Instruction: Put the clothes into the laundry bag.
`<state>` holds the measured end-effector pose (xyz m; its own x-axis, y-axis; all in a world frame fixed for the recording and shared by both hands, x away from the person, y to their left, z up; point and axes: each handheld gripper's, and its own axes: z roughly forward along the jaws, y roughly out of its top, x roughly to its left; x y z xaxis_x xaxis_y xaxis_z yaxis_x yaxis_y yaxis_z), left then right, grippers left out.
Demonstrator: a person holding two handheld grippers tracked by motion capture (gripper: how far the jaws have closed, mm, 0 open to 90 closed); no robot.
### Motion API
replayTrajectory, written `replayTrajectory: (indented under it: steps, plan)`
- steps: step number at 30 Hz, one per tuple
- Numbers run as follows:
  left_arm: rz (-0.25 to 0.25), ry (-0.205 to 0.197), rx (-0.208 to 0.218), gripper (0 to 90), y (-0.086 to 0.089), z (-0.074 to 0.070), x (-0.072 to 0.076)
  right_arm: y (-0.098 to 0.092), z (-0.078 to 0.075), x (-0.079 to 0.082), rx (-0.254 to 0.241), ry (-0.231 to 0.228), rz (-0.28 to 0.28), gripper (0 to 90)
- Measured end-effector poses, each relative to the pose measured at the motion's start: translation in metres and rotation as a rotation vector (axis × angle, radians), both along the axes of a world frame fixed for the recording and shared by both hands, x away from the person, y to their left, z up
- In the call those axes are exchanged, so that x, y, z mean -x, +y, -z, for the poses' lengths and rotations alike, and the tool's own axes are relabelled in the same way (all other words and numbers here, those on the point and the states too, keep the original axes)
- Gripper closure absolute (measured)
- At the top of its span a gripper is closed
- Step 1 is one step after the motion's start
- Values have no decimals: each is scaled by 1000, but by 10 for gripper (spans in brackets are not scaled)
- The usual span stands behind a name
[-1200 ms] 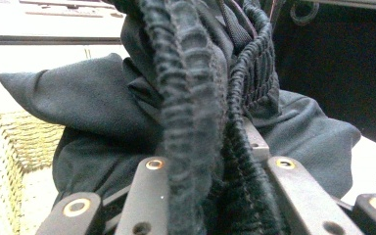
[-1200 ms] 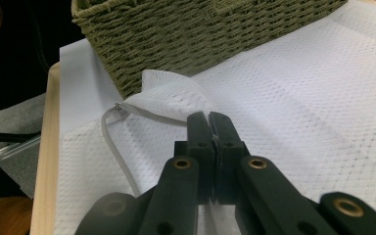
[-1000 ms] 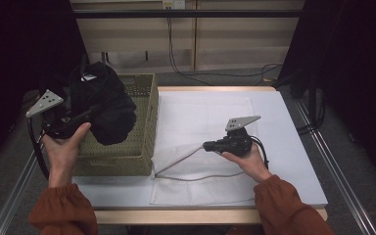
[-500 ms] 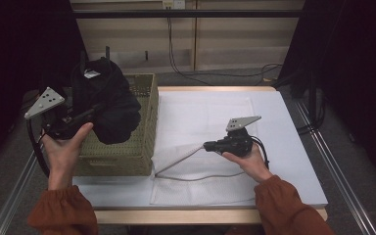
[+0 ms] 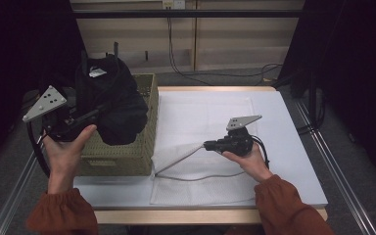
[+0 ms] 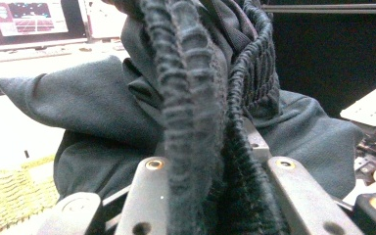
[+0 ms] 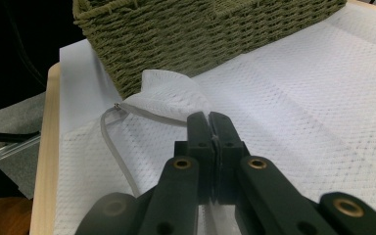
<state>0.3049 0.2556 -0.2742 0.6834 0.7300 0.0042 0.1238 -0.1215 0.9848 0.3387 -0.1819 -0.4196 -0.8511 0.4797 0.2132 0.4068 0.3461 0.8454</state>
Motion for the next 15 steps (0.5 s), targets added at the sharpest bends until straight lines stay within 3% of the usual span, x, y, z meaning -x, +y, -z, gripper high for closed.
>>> replayTrajectory:
  steps: [3, 15]
  plan:
    - [16, 7, 16, 731, -2, -1, 4, 0, 0, 0, -2, 2, 0, 888]
    - [69, 11, 3, 731, -19, -2, 8, 2, 0, -2, -7, 11, 0, 890]
